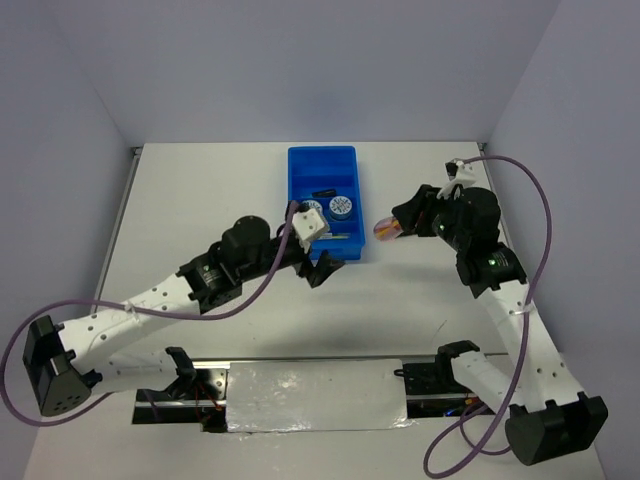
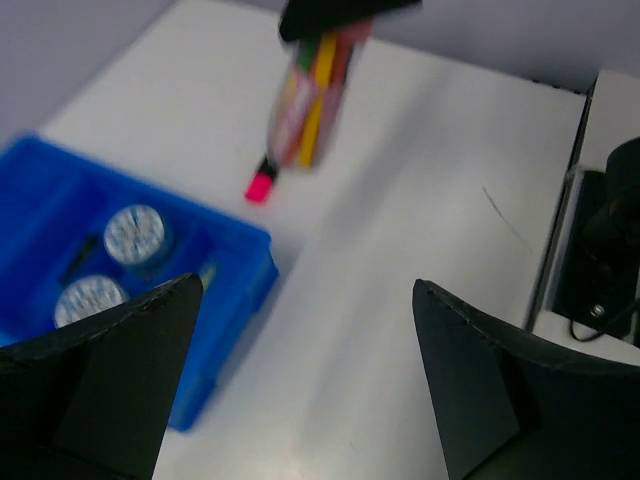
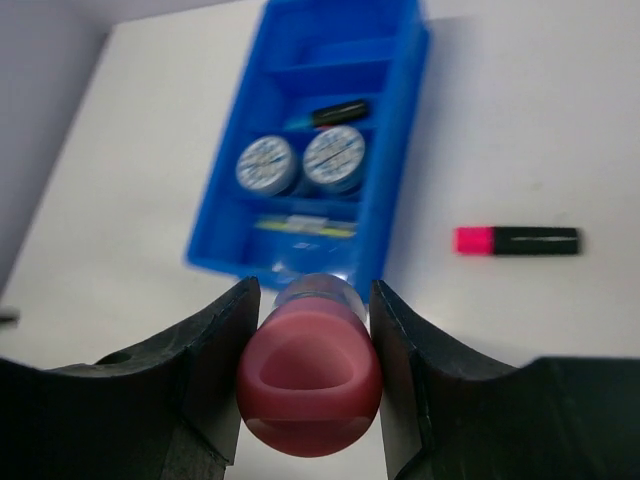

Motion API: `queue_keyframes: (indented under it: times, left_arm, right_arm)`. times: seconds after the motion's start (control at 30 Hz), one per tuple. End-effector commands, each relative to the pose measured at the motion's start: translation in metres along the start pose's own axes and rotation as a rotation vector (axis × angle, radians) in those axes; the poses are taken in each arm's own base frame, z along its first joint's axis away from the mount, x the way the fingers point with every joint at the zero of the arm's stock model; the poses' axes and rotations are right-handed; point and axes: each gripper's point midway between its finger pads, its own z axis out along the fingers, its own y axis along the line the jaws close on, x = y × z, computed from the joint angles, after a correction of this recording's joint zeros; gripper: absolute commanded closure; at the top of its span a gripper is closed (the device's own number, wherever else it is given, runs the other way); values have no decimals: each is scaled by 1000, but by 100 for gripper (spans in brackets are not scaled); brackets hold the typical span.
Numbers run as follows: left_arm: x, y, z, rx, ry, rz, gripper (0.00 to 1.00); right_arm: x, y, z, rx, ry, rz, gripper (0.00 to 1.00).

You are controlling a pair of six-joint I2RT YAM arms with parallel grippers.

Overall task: Sort the stationery into containers
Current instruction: Pick up the stationery from the center of the board.

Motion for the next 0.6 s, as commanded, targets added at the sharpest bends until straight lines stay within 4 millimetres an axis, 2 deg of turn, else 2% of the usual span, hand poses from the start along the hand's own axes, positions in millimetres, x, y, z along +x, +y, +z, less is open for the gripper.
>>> queue_keyframes:
  times: [0.0, 0.07, 0.1, 0.13, 0.2, 0.27, 0.37, 0.47, 0.57]
  left_arm:
    - [-89, -9, 14, 85, -199, 331, 1]
    - [-94, -16, 24, 144, -168, 372, 1]
    - [-103, -16, 33, 153, -168, 392, 1]
    - [-101, -19, 36, 170, -151, 394, 1]
    - [-107, -27, 46, 218, -157, 402, 1]
    - [-96, -38, 52, 279, -100, 400, 1]
    - [-80, -47, 65, 317, -24, 399, 1]
    - [-66, -44, 77, 304, 33, 393, 1]
    - [-61, -51, 78, 345, 40, 391, 4]
  right_arm:
    - [5, 68, -45, -346, 106, 34, 100]
    - [4, 88, -60, -452, 113, 57, 100]
    - [3, 94, -66, -487, 109, 59, 100]
    - [1, 101, -75, -526, 95, 68, 100]
    - [0, 107, -81, -565, 86, 77, 100]
    - [-4, 112, -86, -593, 67, 96, 100]
    - [-6, 109, -83, -564, 46, 114, 100]
    - [-9, 115, -86, -599, 31, 123, 100]
    - [-11, 122, -90, -640, 32, 128, 100]
